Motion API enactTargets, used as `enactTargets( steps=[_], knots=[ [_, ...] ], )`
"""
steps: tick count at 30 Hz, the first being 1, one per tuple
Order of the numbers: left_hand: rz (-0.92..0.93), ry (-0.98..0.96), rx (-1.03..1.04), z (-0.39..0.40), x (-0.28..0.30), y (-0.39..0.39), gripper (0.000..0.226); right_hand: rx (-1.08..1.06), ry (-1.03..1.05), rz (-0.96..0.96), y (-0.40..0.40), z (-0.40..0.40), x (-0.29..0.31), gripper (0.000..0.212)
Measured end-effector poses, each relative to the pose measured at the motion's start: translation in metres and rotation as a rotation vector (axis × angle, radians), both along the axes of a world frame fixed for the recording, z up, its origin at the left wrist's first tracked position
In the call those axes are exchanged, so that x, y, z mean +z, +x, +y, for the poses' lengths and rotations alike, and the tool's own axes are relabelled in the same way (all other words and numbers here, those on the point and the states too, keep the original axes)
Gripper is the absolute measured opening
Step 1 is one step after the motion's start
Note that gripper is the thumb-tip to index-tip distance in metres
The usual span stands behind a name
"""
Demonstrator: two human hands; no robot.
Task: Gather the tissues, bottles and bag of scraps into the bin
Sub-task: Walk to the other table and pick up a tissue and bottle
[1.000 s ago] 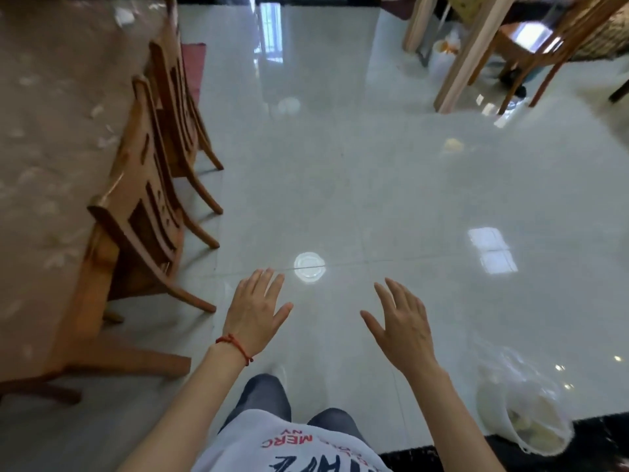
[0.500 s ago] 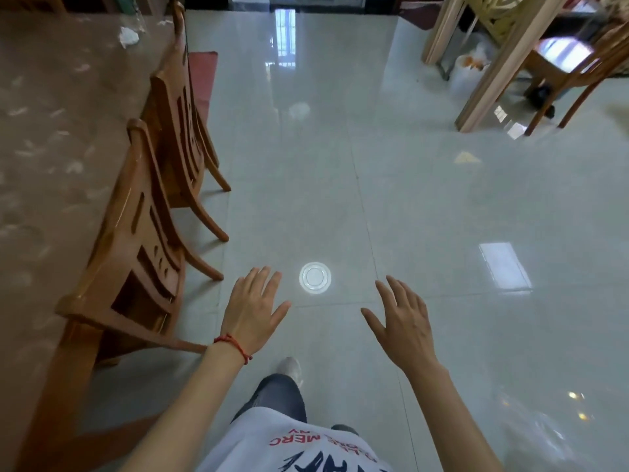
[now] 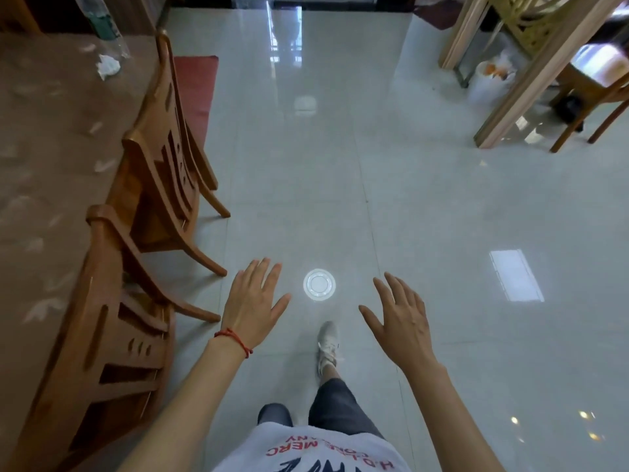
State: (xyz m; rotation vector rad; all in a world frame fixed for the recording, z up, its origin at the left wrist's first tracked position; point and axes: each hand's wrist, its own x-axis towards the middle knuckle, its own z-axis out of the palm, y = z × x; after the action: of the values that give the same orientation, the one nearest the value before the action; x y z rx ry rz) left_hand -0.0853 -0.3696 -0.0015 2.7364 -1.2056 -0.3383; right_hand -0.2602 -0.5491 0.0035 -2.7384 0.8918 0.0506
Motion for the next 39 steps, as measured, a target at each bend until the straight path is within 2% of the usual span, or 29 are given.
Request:
enactTargets(
  steps=[7, 10, 13, 22, 31, 39],
  knots=[
    [0.015, 0.025, 0.027, -0.099, 0.0, 0.084, 0.065, 0.055, -0.005, -0.006, 0.097, -0.108, 0.002, 0.07],
    [0.003, 0.011, 0.042, -0.138, 0.008, 0.119, 0.074, 0.089, -0.024, 0.007, 0.133, -0.152, 0.006, 0.07],
    [0.017, -0.008, 0.057, -0.172, 0.012, 0.151, 0.07, 0.119, -0.016, 0.016, 0.17, -0.19, 0.007, 0.071],
    [0.005, -0.016, 0.091, -0.261, 0.007, 0.268, 0.075, 0.133, -0.032, -0.005, 0.298, -0.279, -0.004, 0.059],
    [0.013, 0.007, 0.086, -0.341, 0.008, 0.419, 0.075, 0.138, -0.031, 0.0, 0.456, -0.357, 0.007, 0.07],
    [0.007, -0.012, 0.082, -0.409, 0.014, 0.522, 0.073, 0.14, -0.041, -0.056, 0.556, -0.422, 0.019, 0.066]
  ],
)
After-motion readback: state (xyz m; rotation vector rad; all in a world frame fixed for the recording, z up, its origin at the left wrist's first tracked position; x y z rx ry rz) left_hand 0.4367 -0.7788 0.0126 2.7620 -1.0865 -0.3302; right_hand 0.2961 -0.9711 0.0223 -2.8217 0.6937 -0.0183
